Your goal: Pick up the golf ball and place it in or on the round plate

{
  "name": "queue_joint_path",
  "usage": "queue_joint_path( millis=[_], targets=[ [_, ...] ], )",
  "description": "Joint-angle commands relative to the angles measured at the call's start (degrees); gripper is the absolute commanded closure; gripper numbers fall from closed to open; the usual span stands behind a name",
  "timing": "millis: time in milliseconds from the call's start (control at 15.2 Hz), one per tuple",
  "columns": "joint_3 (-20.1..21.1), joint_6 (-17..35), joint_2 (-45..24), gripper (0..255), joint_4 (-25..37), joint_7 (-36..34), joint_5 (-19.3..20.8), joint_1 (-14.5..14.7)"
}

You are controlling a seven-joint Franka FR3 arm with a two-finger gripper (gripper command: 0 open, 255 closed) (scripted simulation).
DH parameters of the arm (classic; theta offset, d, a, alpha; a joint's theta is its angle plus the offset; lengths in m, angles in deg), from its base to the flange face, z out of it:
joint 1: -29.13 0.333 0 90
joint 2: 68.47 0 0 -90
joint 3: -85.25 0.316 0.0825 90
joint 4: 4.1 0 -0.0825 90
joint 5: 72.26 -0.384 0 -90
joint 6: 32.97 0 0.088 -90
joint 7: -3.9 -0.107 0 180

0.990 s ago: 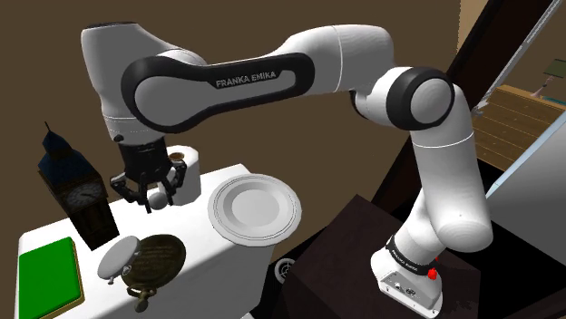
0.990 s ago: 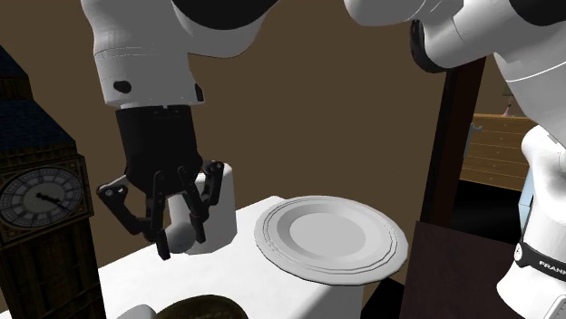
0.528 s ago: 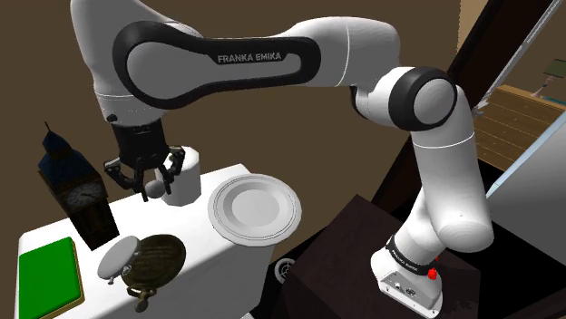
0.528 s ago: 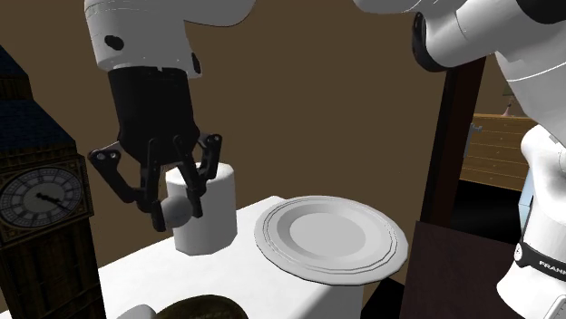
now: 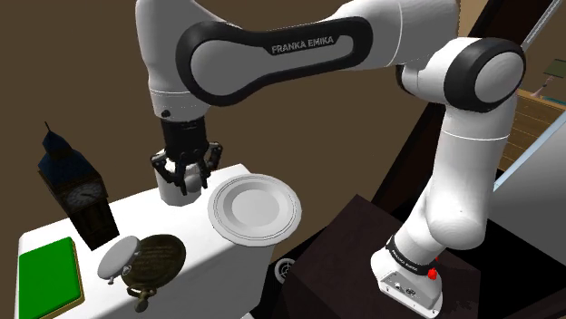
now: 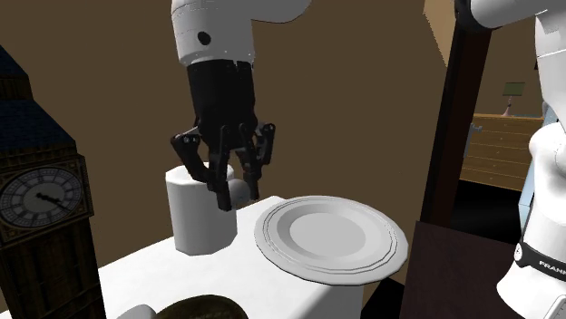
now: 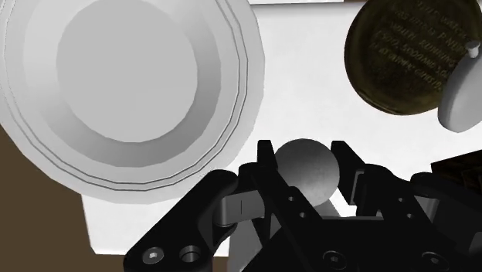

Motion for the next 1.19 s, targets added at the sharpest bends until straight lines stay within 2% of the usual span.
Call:
queue_joint_path(
  millis=[0, 264, 594, 1122],
  targets=[
    [0.47, 2.06, 6.04, 255, -7.39, 2.56, -3.15, -3.07],
    [0.00, 4.35, 16.75, 255, -18.89, 8.44, -9.21, -6.94],
    [-3.02, 4.86, 29.52, 255, -31.05, 16.35, -15.80, -8.69],
    [-2.67, 10.37, 28.32, 255, -35.50, 16.59, -15.64, -8.48]
  ],
)
